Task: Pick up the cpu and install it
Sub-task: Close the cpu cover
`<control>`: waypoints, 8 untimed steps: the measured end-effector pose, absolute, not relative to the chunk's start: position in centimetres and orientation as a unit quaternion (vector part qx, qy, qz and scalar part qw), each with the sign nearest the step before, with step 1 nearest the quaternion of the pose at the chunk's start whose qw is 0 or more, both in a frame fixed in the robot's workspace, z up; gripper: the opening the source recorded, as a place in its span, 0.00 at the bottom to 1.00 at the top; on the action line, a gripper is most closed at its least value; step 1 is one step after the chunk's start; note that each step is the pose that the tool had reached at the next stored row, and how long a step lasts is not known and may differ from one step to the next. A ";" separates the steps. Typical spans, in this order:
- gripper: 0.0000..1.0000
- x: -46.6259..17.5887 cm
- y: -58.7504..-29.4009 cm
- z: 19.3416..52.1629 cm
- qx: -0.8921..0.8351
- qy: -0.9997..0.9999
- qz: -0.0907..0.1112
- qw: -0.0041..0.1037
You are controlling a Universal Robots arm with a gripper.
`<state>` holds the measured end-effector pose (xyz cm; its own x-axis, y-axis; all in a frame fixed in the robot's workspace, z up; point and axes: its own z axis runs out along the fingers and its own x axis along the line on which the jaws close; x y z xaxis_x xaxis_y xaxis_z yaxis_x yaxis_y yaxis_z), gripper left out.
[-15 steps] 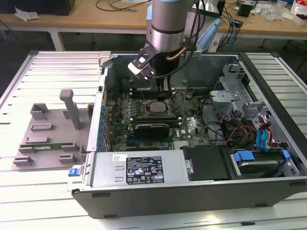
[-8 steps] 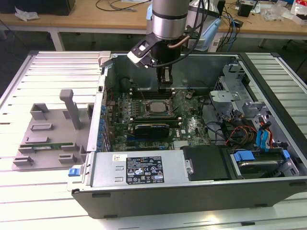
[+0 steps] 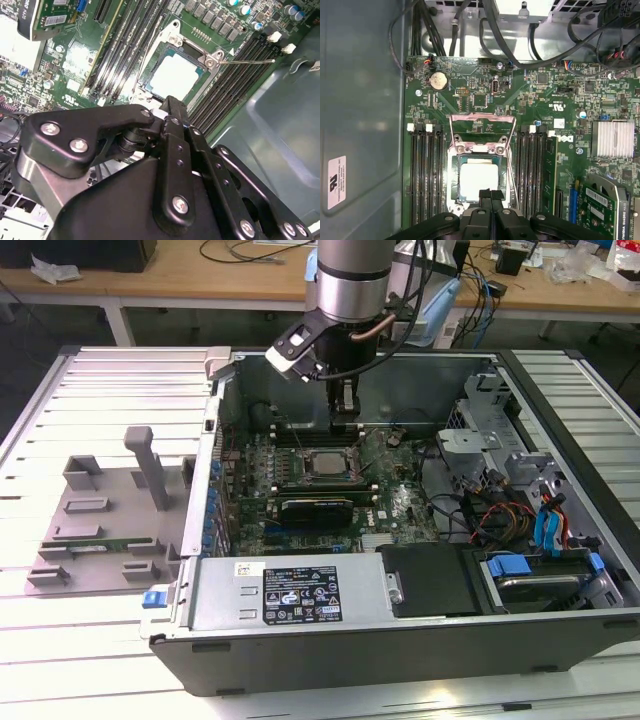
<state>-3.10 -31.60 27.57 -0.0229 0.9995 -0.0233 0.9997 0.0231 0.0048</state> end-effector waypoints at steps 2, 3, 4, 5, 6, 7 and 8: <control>0.11 -2.2 -31.6 27.6 0.699 0.715 -0.007 0.010; 0.11 -1.6 -31.6 27.6 0.699 0.715 -0.006 0.010; 0.11 -1.3 -31.6 27.6 0.699 0.715 -0.007 0.010; 0.11 -0.7 -31.6 27.6 0.699 0.715 -0.006 0.010; 0.11 -0.2 -31.6 27.6 0.699 0.715 -0.007 0.010; 0.11 0.2 -31.6 27.6 0.699 0.715 -0.007 0.010; 0.11 0.6 -31.6 27.6 0.699 0.715 -0.007 0.010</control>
